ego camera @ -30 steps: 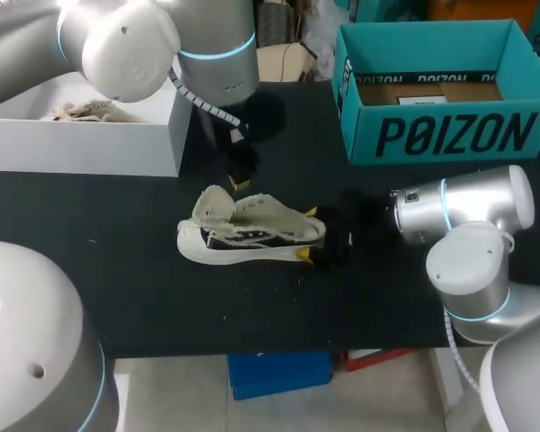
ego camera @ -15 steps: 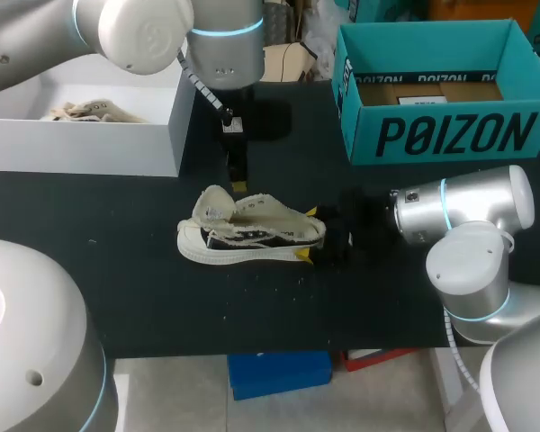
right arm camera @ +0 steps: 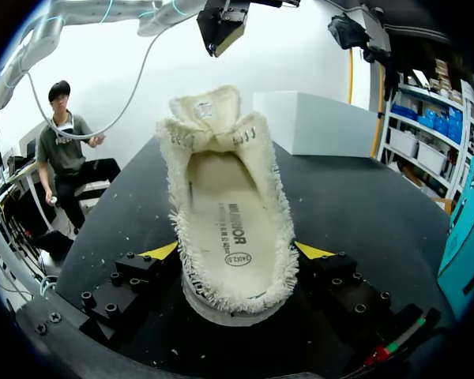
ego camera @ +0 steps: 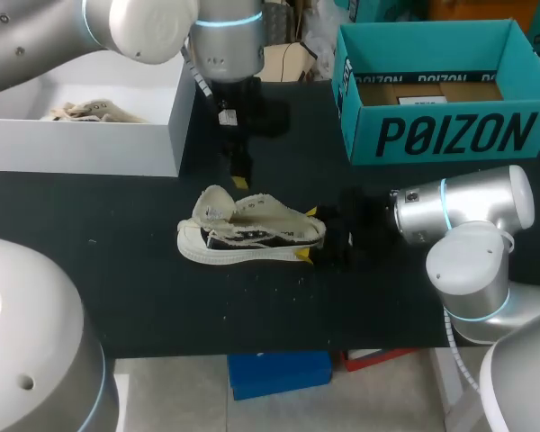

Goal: Take the shoe out of the shoebox, open the shoe tongue, remove and reinsert the insole, then place the shoe into the shoebox

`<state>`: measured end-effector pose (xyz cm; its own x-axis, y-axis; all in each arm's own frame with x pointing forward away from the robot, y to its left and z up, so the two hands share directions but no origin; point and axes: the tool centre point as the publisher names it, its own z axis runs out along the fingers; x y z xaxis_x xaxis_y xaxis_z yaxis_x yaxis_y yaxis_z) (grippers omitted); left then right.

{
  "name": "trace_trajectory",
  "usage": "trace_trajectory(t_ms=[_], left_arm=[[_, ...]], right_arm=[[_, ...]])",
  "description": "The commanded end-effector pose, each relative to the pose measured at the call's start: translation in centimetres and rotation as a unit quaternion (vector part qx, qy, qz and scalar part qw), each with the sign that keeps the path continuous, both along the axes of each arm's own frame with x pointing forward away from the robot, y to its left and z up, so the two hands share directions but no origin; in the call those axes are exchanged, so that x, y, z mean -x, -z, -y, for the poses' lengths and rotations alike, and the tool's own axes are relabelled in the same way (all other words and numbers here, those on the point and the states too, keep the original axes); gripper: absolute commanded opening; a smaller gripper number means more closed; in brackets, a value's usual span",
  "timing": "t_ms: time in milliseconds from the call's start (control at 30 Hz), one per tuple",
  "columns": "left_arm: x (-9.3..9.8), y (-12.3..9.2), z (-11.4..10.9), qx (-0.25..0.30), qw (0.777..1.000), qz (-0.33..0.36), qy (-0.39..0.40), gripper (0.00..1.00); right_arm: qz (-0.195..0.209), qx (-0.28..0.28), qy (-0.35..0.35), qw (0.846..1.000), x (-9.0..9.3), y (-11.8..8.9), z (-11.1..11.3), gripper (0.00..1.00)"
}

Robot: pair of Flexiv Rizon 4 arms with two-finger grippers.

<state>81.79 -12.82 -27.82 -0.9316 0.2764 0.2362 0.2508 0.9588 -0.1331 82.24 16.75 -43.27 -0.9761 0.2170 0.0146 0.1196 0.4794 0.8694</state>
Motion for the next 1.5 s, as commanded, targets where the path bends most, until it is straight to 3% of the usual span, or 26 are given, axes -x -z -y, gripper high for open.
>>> trace_trajectory(t_ms=[33, 733, 1133, 1500], left_arm=[[0.3, 1.3, -0.2, 0.017, 1.000, 0.010, -0.015, 0.00], [0.2, 2.3, 0.1, 0.045, 0.999, -0.001, -0.030, 0.00], [-0.5, 5.3, 1.4, 0.047, 0.998, -0.029, -0.024, 0.00], [0.1, 7.7, 3.1, 0.038, 0.998, -0.046, -0.009, 0.00]], right_arm=[[0.000, 0.001, 0.001, 1.000, -0.1, 0.3, 0.1, 0.00], [0.000, 0.001, 0.001, 1.000, -0.1, 0.3, 0.1, 0.00], [0.000, 0.001, 0.001, 1.000, -0.1, 0.3, 0.1, 0.00], [0.000, 0.001, 0.001, 1.000, -0.1, 0.3, 0.1, 0.00]])
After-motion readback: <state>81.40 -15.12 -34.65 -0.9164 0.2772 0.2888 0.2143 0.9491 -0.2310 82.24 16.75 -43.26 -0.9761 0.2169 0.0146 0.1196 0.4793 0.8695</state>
